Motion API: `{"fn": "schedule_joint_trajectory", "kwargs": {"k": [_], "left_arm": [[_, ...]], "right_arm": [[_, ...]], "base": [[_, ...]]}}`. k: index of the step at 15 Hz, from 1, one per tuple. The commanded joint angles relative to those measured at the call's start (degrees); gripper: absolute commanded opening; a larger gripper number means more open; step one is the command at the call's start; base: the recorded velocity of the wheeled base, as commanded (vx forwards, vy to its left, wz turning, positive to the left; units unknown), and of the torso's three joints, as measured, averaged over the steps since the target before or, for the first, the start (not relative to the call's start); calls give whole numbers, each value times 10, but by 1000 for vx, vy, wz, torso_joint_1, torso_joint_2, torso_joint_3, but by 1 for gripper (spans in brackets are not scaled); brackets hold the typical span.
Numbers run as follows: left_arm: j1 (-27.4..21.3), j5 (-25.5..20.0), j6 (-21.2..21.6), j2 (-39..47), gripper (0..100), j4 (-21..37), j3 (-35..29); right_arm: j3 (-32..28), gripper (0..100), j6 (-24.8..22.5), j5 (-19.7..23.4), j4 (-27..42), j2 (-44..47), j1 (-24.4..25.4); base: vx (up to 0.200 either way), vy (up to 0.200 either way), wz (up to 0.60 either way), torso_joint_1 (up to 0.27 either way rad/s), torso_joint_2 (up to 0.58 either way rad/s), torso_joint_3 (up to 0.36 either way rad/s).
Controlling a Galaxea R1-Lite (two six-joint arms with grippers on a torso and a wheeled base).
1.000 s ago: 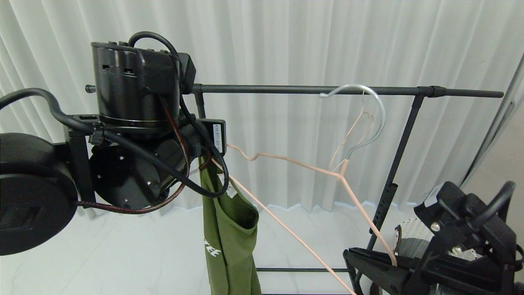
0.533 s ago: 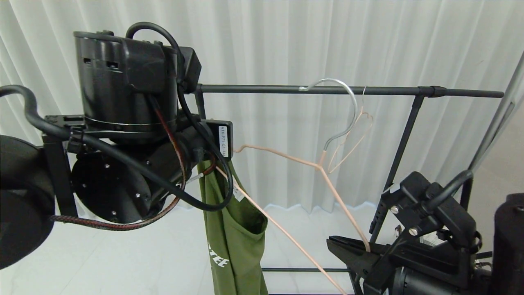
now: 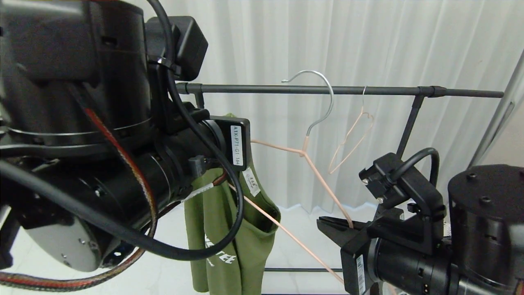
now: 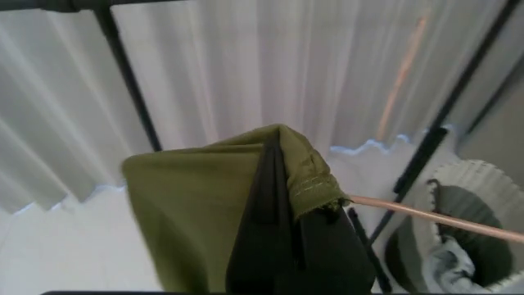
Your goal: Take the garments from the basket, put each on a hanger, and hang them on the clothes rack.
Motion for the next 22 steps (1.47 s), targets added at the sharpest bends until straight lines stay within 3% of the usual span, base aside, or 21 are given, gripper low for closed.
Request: {"fn": "schedule_joint_trajectory", "kwargs": {"k": [1,5,10,15,22], "left_arm": [[-22,-1,-1,-7,0,-1,-6],[-60,-2,-1,6,0,-1,-32],[-67,1,3,0,0,-2,-30],[-119,1,3,2,0,-6,-27],[-117,2,3,-13,0,-25,20]], "right_arm": [[-14,0,-1,5,0,12,0],[-43,0,-23,10,2,35,-1],[-57,0,-39,15,17,30,-31],[-69,0,-39,17,17,20,-35],[-67,0,-39,17,25,-9,-41]], "base": [[0,0,0,0,0,0],[0,0,0,0,0,0],[0,0,0,0,0,0],[0,0,0,0,0,0],[0,0,0,0,0,0]]}}
